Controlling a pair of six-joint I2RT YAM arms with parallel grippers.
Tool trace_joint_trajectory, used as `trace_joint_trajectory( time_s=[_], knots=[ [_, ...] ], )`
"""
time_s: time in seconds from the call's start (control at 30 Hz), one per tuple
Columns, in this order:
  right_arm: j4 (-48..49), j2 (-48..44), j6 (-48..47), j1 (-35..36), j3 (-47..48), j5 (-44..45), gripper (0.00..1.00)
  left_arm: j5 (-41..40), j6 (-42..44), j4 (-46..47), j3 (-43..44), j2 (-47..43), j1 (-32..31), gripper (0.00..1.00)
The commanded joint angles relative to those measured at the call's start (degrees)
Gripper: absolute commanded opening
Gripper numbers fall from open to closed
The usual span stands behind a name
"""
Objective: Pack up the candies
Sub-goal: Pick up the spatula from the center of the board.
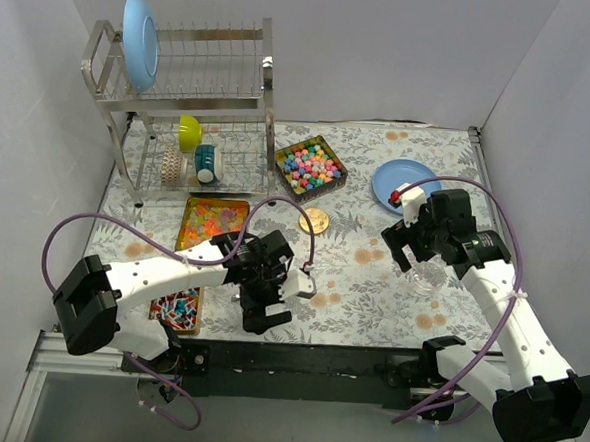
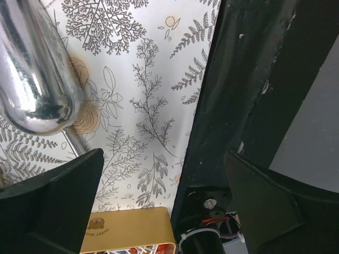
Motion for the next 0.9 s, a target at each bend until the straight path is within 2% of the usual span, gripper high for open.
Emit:
trace_joint_trajectory(
  time_s=[0.0, 0.23, 0.43, 0.57, 0.6, 0.87],
  knots=[
    [0.5, 1.1, -0.2, -0.1, 2.8, -2.2, 0.98, -3.5, 0.3, 1.0, 2.2, 0.7, -0.6, 0.98],
    [0.0, 0.6, -0.5, -0.2, 2.6, -1.9, 0.98, -10.2, 1.4, -1.2, 11.3, 9.3, -0.9, 0.96],
    [-0.5, -0.1, -0.5, -0.8, 1.9, -1.9, 0.98, -12.6, -0.2, 3.4, 10.3, 12.5, -0.9, 0.95],
    [-0.1, -0.7, -0.6, -1.1, 1.0, -1.8, 0.98, -15.9, -1.2, 6.6, 9.8, 14.4, -0.9, 0.94],
    [-0.1, -0.9, -0.6, -1.3, 0.8, -1.9, 0.98, -18.7, -1.8, 7.7, 10.1, 14.7, -0.9, 0.94],
    [-0.2, -1.4, -0.6, -2.2, -0.2, -2.4, 0.98, -20.1, -0.8, 7.5, 8.7, 18.7, -1.0, 0.86]
  ],
)
